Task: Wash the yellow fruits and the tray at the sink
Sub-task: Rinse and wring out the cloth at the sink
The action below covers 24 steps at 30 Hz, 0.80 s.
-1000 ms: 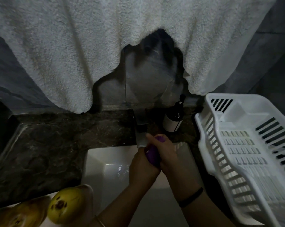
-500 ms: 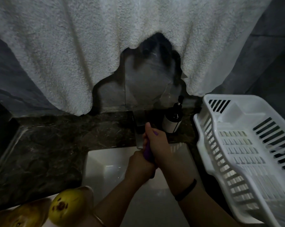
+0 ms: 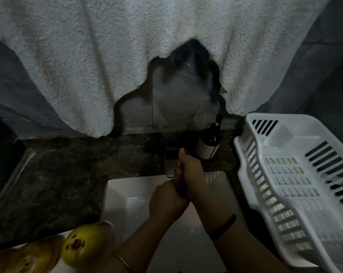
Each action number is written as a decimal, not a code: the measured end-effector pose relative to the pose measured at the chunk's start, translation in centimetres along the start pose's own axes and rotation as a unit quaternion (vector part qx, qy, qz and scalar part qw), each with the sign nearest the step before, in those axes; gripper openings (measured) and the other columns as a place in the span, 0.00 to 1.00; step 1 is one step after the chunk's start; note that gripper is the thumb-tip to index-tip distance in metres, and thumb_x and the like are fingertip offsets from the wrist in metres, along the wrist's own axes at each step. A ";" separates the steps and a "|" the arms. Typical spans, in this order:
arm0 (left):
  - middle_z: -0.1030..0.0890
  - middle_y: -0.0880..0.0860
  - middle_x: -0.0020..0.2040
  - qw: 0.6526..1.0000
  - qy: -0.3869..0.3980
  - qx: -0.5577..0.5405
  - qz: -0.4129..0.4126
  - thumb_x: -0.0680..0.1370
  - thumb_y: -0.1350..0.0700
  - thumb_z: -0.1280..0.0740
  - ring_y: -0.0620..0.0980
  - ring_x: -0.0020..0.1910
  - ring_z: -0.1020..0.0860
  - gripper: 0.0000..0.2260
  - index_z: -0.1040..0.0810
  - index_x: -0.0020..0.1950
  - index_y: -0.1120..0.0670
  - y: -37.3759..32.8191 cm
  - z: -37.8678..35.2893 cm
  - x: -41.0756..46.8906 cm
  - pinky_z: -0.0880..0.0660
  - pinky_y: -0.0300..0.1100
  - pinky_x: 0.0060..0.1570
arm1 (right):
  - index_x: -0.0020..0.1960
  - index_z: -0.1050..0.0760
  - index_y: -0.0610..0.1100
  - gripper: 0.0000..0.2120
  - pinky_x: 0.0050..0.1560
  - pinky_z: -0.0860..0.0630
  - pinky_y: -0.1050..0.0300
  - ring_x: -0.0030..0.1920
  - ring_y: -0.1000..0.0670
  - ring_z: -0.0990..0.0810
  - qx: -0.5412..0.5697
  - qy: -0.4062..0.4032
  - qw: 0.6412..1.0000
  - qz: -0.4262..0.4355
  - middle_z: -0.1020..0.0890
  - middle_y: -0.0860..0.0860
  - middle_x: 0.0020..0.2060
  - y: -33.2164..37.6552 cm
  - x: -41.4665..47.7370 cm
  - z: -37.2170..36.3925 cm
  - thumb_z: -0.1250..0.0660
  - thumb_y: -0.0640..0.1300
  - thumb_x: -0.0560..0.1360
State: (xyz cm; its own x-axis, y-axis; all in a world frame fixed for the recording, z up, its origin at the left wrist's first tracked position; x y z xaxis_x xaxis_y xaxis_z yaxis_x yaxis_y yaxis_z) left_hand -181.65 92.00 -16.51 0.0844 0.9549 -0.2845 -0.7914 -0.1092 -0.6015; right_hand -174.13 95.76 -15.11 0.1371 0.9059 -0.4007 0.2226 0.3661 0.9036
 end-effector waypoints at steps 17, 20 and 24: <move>0.23 0.52 0.59 0.942 -0.270 -0.189 0.066 0.66 0.31 0.38 0.51 0.62 0.28 0.35 0.29 0.65 0.53 -1.6 5.1 -2.8 0.34 0.48 0.63 | 0.58 0.21 0.43 0.33 0.53 0.24 0.49 0.56 0.43 0.20 0.242 0.096 0.957 -0.130 0.18 0.41 0.56 -2.4 -4.6 0.2 0.50 0.69 0.75; 0.24 0.52 0.60 0.948 -0.219 -0.228 0.041 0.67 0.32 0.35 0.52 0.63 0.27 0.34 0.31 0.67 0.50 -1.6 4.7 -2.3 0.31 0.51 0.64 | 0.54 0.19 0.41 0.27 0.49 0.24 0.51 0.49 0.44 0.17 0.261 0.135 0.946 -0.134 0.16 0.41 0.50 -1.0 -4.8 -0.1 0.46 0.61 0.78; 0.22 0.45 0.53 0.889 0.046 -0.454 -0.044 0.73 0.48 0.29 0.39 0.51 0.22 0.12 0.29 0.52 0.42 -4.4 4.0 -2.4 0.25 0.32 0.48 | 0.60 0.25 0.41 0.15 0.40 0.21 0.56 0.42 0.48 0.18 0.225 0.072 0.967 -0.095 0.17 0.45 0.42 0.0 -3.1 2.6 0.41 0.49 0.80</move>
State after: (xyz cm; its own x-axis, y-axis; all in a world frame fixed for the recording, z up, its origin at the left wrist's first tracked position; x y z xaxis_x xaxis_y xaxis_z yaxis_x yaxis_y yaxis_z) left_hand -180.77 91.28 -10.23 0.2034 0.9490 -0.2410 0.0312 -0.2523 -0.9671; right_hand -172.05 92.38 -14.26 -0.0763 0.8639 -0.4978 0.6318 0.4281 0.6461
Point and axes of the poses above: each hand's wrist, its own x-axis towards the middle knuckle, its own z-axis out of the back of the hand, y = z × x, the point moved 8 cm from there along x, towards the middle knuckle
